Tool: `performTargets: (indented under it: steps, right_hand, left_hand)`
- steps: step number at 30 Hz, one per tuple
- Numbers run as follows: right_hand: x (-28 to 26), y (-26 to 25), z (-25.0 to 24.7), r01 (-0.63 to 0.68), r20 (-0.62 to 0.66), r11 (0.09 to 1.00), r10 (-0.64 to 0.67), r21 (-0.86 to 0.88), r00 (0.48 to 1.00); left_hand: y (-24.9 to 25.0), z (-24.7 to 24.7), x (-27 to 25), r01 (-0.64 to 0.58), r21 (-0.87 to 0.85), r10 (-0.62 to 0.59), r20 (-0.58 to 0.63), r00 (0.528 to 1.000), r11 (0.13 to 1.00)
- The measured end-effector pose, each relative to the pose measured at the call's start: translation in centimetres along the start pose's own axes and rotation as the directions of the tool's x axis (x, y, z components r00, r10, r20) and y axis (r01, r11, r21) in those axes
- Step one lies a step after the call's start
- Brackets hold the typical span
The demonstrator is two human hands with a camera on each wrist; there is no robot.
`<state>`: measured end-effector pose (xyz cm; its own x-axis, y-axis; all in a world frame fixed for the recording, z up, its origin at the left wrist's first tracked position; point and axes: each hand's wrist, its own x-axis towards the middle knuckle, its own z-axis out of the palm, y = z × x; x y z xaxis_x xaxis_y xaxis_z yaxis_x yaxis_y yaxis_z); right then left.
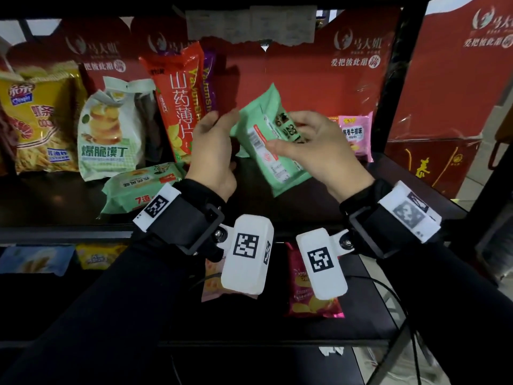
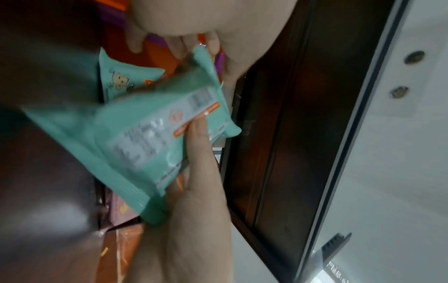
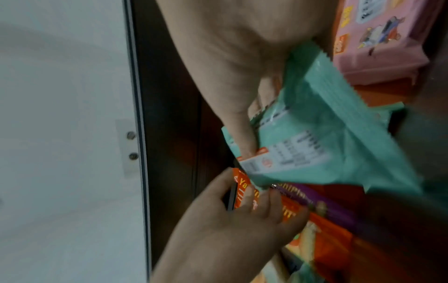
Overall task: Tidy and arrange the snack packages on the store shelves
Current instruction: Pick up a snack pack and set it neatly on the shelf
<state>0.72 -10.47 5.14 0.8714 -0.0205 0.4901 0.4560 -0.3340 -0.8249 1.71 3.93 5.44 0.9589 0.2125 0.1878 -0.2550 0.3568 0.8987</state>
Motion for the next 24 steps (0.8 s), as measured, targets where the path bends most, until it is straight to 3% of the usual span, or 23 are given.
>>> performTargets:
  steps: [4, 8, 10, 12, 15, 20, 24]
  right_hand:
    - [-0.2, -0.2, -0.8, 0.185, 0.043, 0.892, -0.184, -0.413, 0.982]
    - [-0.2, 0.1, -1.2, 0.204, 0.017, 0.818, -0.232, -0.538, 0.973]
    - [-0.8, 0.5, -1.1, 0.126, -0.113, 0.93, -0.175, -0.346, 0.978]
    - [-1.5, 0.8, -0.7, 0.046, -0.215, 0.998, -0.034, 0.05, 0.976]
    - [-2.3, 1.1, 0.5, -0.015, -0.185, 0.895, 0.109, 0.446, 0.977]
    - [-2.0, 0.9, 1.5, -0.016, -0.162, 0.725, 0.176, 0.688, 0.971]
    - [-1.4, 1.3, 1.2, -0.056, -0.146, 0.753, 0.199, 0.656, 0.969]
  left_hand:
    - [-0.4, 0.1, -0.9, -0.125, 0.235, 0.07, 0.23, 0.971, 0.964]
    - [-0.8, 0.0, -1.3, -0.121, 0.158, 0.082, 0.236, 0.968, 0.98]
    - [-0.9, 0.0, -1.3, -0.092, 0.063, 0.077, 0.211, 0.974, 0.994]
    - [-1.0, 0.2, -1.4, -0.091, -0.026, 0.094, 0.194, 0.976, 0.995]
    - [-1.1, 0.8, -1.8, -0.086, -0.125, 0.107, 0.173, 0.979, 0.988]
    - [-1.2, 1.6, -2.0, -0.064, -0.173, 0.087, 0.128, 0.988, 0.983]
    - [-1.6, 1.5, -1.8, -0.003, -0.136, 0.028, 0.186, 0.982, 0.991]
